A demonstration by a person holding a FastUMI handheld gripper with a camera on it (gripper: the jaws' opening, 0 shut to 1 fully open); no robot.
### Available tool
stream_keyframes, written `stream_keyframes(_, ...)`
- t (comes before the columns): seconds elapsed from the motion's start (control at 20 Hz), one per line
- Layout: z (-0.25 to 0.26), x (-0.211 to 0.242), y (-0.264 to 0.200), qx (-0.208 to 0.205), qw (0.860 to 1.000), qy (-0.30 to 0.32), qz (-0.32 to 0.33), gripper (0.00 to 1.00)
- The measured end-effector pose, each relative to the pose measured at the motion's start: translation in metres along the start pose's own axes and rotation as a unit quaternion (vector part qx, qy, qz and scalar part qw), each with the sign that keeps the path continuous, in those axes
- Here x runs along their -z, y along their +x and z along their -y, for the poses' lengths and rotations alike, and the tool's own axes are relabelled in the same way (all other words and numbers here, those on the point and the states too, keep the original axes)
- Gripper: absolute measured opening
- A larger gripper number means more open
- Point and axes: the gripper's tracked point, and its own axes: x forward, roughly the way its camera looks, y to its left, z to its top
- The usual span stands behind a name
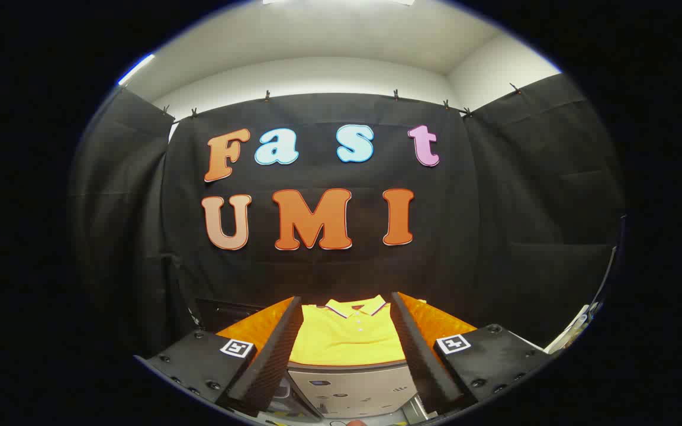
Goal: Put the clothes into the washing machine and then close the washing machine lid.
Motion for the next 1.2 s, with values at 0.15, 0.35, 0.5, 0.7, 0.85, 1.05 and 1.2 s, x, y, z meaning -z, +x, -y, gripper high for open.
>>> stream_keyframes(0.15,0.0,-0.0009,0.003,-0.001,1.0,-0.002,0.0,0.97)
stream_keyframes(0.35,0.0003,-0.0033,0.0039,-0.003,1.0,-0.002,0.004,0.97)
stream_keyframes(0.5,0.0027,-0.0038,0.0032,-0.001,1.0,-0.005,0.006,0.97)
stream_keyframes(0.7,0.0039,-0.0047,0.002,-0.003,1.0,-0.005,0.007,0.97)
stream_keyframes(0.85,0.0026,-0.0061,0.0041,-0.004,1.0,-0.007,0.009,0.97)
stream_keyframes(1.05,0.0013,-0.0062,0.0036,-0.005,1.0,-0.009,0.008,0.97)
stream_keyframes(1.2,-0.0004,-0.0072,0.0055,-0.006,1.0,-0.005,0.008,0.97)
